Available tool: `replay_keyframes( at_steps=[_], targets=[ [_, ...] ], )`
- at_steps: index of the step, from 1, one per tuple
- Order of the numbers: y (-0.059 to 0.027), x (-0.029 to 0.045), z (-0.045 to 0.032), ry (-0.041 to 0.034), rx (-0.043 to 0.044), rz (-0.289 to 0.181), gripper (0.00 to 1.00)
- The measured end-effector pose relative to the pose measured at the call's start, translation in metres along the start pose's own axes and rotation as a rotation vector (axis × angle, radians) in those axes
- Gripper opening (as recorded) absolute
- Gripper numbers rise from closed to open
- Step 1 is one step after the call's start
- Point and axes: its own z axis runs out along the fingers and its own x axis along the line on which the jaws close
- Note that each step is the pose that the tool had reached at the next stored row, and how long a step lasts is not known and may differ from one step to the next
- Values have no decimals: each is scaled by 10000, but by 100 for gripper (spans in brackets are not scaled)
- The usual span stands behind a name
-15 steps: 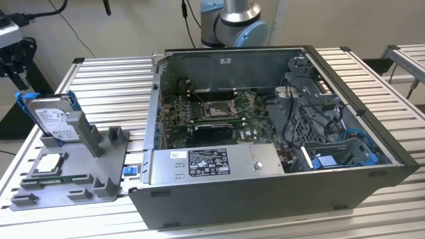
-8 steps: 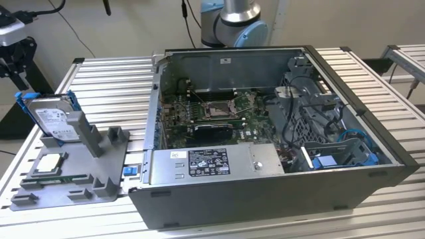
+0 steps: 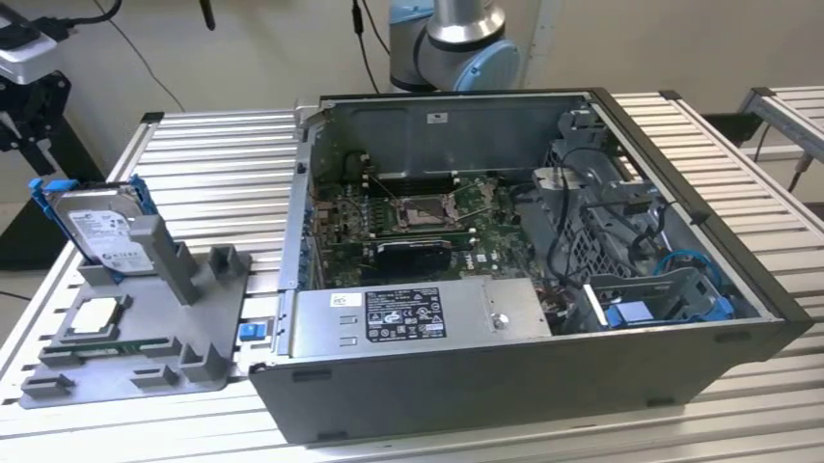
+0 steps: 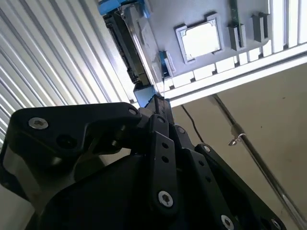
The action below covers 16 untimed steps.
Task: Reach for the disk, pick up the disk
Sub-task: 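Pick up the disk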
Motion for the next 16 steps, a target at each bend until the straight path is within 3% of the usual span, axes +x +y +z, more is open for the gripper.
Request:
replay_keyframes(
  at_steps=[16],
  targets=[
    [0,0,0,93,14,-2906,0]
  ],
)
